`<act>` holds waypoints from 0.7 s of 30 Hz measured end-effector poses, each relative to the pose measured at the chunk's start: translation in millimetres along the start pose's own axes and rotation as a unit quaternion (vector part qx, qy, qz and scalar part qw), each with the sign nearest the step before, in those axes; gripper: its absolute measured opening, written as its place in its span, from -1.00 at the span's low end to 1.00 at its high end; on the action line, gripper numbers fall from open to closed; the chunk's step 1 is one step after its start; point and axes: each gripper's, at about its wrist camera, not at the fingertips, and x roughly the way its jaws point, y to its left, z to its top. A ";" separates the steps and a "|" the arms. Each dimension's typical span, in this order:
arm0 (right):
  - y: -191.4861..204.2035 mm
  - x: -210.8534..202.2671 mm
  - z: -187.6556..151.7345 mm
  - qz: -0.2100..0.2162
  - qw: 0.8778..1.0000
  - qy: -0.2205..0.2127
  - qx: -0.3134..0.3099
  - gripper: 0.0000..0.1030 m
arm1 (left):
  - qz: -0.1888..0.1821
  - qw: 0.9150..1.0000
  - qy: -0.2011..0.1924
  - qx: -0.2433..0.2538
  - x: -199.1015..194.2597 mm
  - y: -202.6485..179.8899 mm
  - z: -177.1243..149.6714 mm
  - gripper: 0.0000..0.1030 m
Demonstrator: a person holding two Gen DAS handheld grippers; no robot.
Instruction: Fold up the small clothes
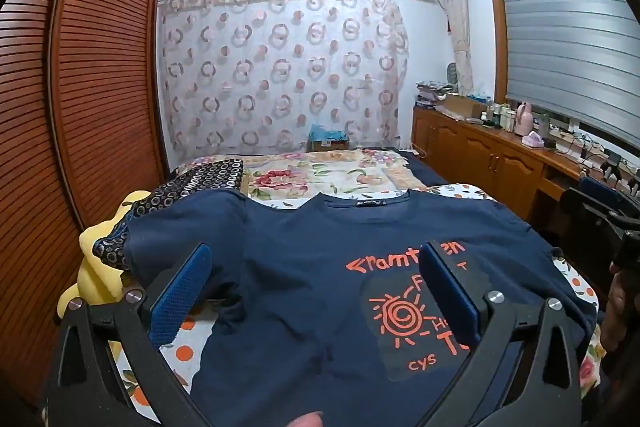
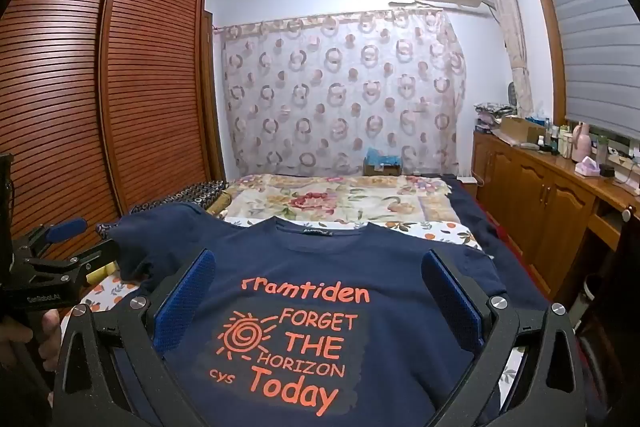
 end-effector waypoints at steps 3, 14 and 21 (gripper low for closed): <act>1.7 -2.3 -0.6 0.000 1.000 0.000 0.001 0.99 | 0.000 1.000 0.010 -0.001 1.4 -0.2 0.5 1.00; 0.3 0.6 -0.8 0.002 1.000 0.003 0.001 0.99 | -0.001 1.000 0.007 -0.003 5.1 2.9 -2.3 1.00; 0.0 0.4 -1.3 0.003 1.000 0.003 0.001 0.99 | 0.002 1.000 0.009 0.000 3.3 -1.9 -1.5 1.00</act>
